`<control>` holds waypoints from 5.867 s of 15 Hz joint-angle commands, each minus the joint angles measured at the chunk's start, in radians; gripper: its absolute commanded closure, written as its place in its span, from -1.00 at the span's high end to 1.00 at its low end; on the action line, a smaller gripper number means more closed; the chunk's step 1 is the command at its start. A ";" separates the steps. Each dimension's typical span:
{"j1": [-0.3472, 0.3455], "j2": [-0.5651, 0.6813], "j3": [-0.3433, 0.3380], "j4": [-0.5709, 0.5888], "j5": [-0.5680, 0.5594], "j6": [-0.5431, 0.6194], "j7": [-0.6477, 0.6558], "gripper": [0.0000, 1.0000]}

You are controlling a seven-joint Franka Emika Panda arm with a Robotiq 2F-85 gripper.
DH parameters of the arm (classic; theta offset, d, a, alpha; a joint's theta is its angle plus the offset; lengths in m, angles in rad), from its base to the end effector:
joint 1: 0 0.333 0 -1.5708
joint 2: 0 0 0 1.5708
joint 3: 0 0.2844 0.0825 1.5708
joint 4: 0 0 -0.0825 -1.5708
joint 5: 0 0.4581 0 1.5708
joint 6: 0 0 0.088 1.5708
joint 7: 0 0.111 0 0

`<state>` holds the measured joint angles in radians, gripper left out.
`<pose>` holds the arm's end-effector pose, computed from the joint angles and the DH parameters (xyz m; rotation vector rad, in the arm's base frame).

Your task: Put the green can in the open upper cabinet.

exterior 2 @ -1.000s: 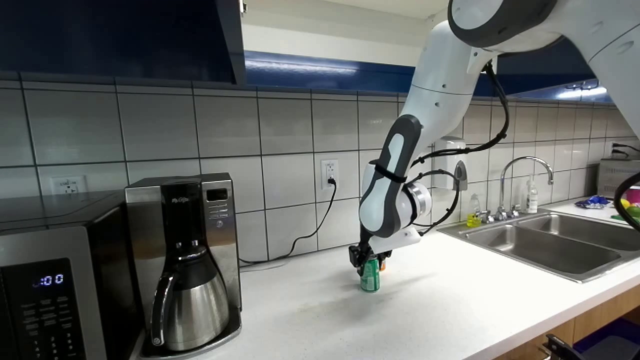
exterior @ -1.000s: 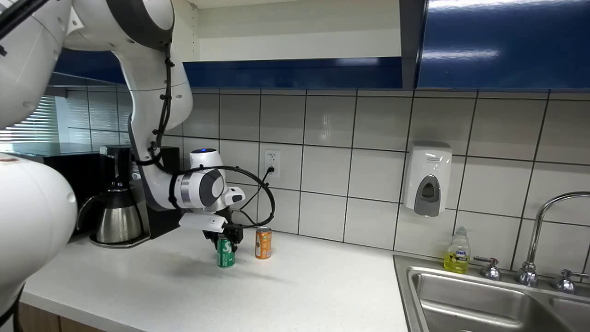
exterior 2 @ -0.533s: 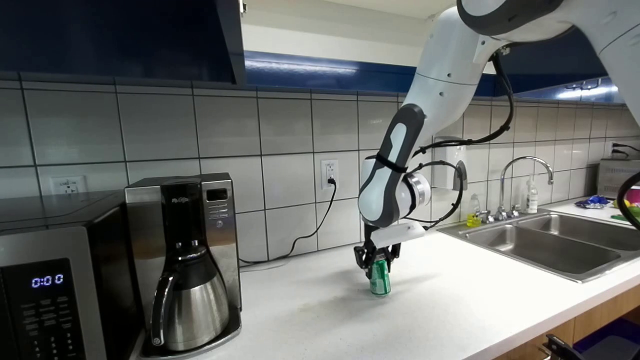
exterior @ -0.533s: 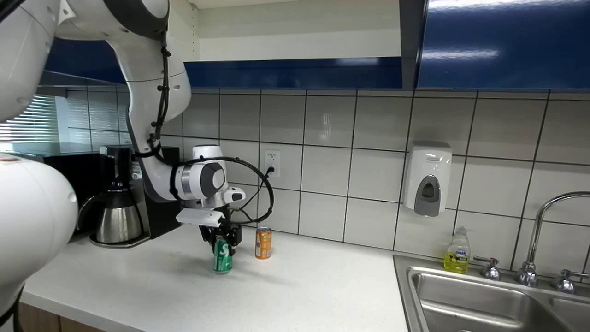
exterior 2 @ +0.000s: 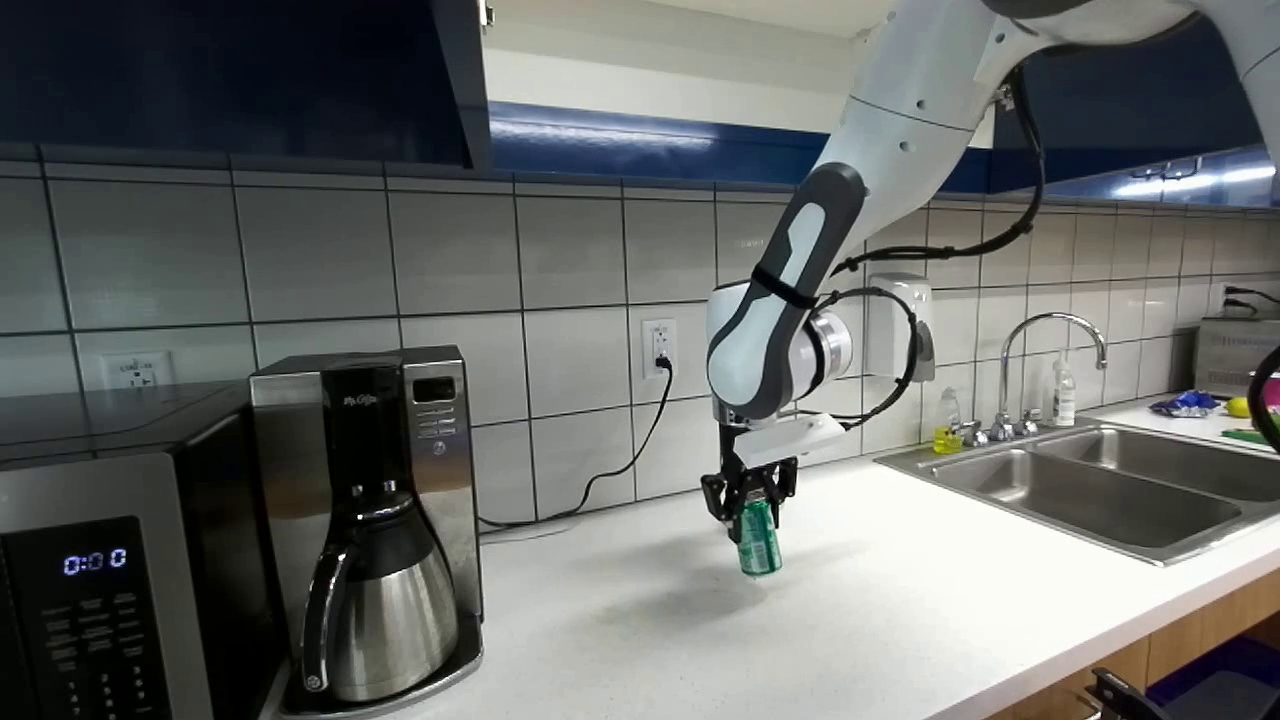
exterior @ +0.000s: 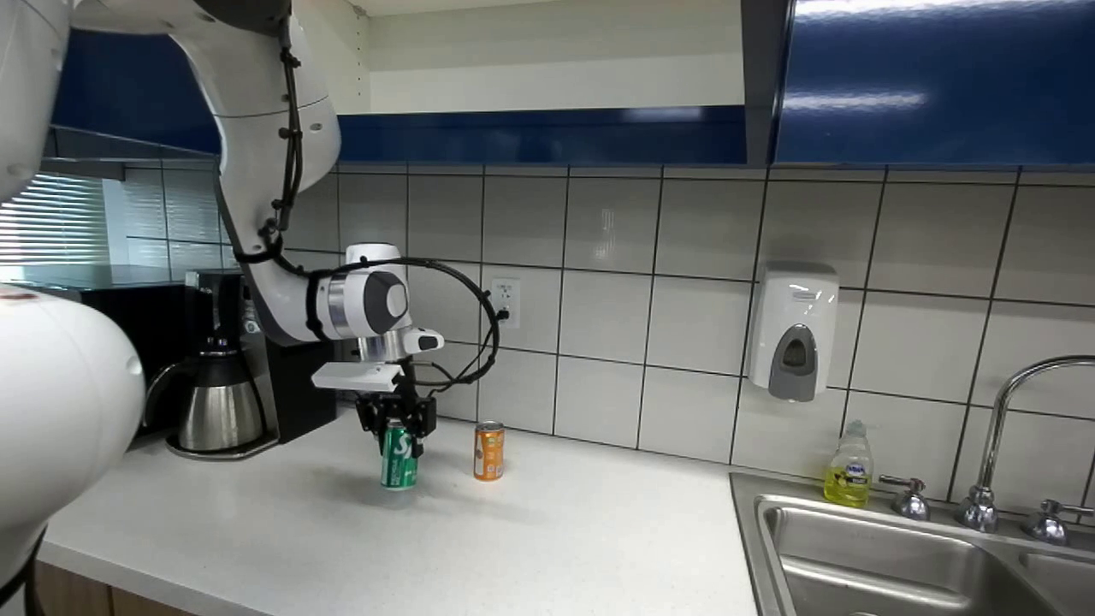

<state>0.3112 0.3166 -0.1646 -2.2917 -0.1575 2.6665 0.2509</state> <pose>0.5600 0.0807 0.1215 3.0255 0.0656 0.1257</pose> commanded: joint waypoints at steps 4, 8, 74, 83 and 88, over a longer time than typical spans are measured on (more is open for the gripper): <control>-0.052 -0.173 0.083 -0.049 -0.028 -0.120 0.033 -0.22; -0.083 -0.252 0.126 -0.076 -0.014 -0.162 0.021 -0.22; -0.228 -0.669 0.381 0.705 0.055 -0.921 0.171 -0.22; -0.222 -0.564 0.387 0.859 0.031 -0.973 0.214 -0.22; -0.217 -0.503 0.392 0.957 0.004 -1.013 0.244 -0.22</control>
<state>0.1137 -0.2449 0.2007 -1.4434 -0.1223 1.7072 0.4563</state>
